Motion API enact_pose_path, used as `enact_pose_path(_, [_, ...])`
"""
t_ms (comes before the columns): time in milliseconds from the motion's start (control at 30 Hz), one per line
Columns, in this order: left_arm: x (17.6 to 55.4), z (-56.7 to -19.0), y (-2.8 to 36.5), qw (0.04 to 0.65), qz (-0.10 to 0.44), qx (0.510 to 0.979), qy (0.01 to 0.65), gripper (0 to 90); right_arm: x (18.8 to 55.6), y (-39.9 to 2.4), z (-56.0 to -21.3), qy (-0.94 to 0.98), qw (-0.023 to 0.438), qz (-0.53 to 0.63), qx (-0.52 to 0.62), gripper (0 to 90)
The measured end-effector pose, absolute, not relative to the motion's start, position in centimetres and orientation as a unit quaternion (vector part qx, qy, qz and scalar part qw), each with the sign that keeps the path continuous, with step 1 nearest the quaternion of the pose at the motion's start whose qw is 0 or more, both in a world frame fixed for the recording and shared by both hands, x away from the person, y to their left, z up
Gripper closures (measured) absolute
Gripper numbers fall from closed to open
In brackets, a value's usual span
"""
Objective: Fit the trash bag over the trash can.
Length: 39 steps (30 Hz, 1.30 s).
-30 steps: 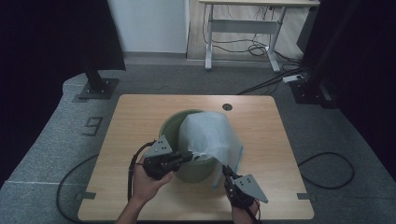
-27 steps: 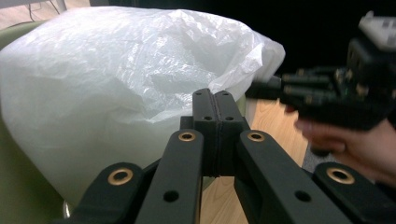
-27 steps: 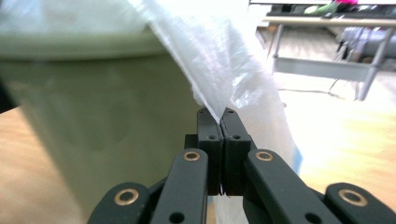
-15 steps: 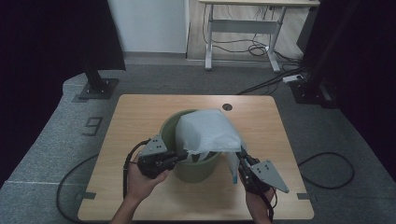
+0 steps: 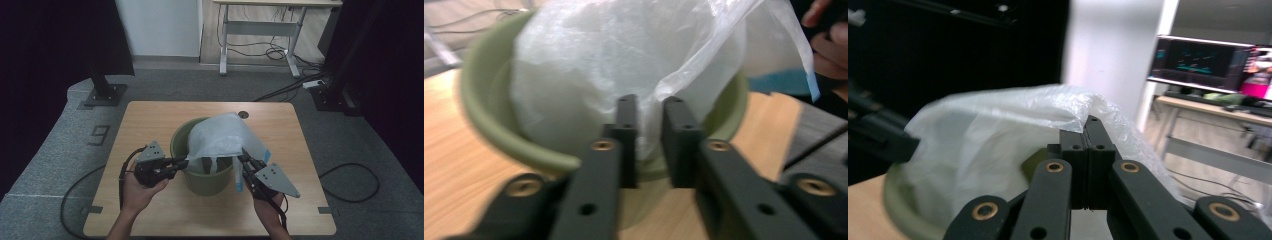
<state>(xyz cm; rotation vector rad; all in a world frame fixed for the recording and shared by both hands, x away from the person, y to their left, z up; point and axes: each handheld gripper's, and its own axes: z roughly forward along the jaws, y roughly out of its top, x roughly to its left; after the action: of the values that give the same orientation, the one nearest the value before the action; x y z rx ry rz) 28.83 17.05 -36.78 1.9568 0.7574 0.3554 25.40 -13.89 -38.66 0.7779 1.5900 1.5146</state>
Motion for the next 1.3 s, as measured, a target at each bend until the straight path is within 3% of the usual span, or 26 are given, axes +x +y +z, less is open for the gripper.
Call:
enact_pose_path(133, [28.1, -36.2, 18.0, 0.495, 0.157, 0.799, 0.304, 54.0, 25.8, -13.2, -39.2, 0.641, 0.382, 0.593, 0.301, 88.4])
enact_pose_path(400, [27.4, -34.5, 19.3, 0.520, 0.152, 0.783, 0.305, 51.3, 26.1, -13.1, -39.9, 0.656, 0.367, 0.590, 0.294, 88.4])
enact_pose_path(833, [28.2, -34.4, 14.7, 0.496, 0.142, 0.812, 0.273, 46.8, 25.7, -13.8, -40.7, 0.664, 0.359, 0.584, 0.298, 88.4])
enact_pose_path(900, [28.3, -34.3, 14.0, 0.488, 0.144, 0.816, 0.275, 53.0, 25.7, -13.8, -40.7, 0.666, 0.358, 0.583, 0.296, 88.4])
enact_pose_path(1000, [28.9, -34.4, 13.6, 0.474, 0.106, 0.832, 0.269, 76.3, 25.6, -13.7, -40.8, 0.668, 0.357, 0.584, 0.294, 88.4])
enact_pose_path(1067, [29.1, -34.5, 13.9, 0.470, 0.094, 0.835, 0.272, 85.6, 25.5, -13.7, -41.0, 0.669, 0.352, 0.585, 0.293, 88.4])
enact_pose_path(1200, [29.3, -34.8, 15.2, 0.472, 0.096, 0.825, 0.296, 89.6, 25.3, -13.7, -41.2, 0.675, 0.328, 0.596, 0.285, 87.9])
enact_pose_path(1300, [29.4, -35.1, 16.3, 0.478, 0.098, 0.816, 0.309, 89.8, 25.0, -13.7, -41.1, 0.676, 0.312, 0.606, 0.279, 79.3])
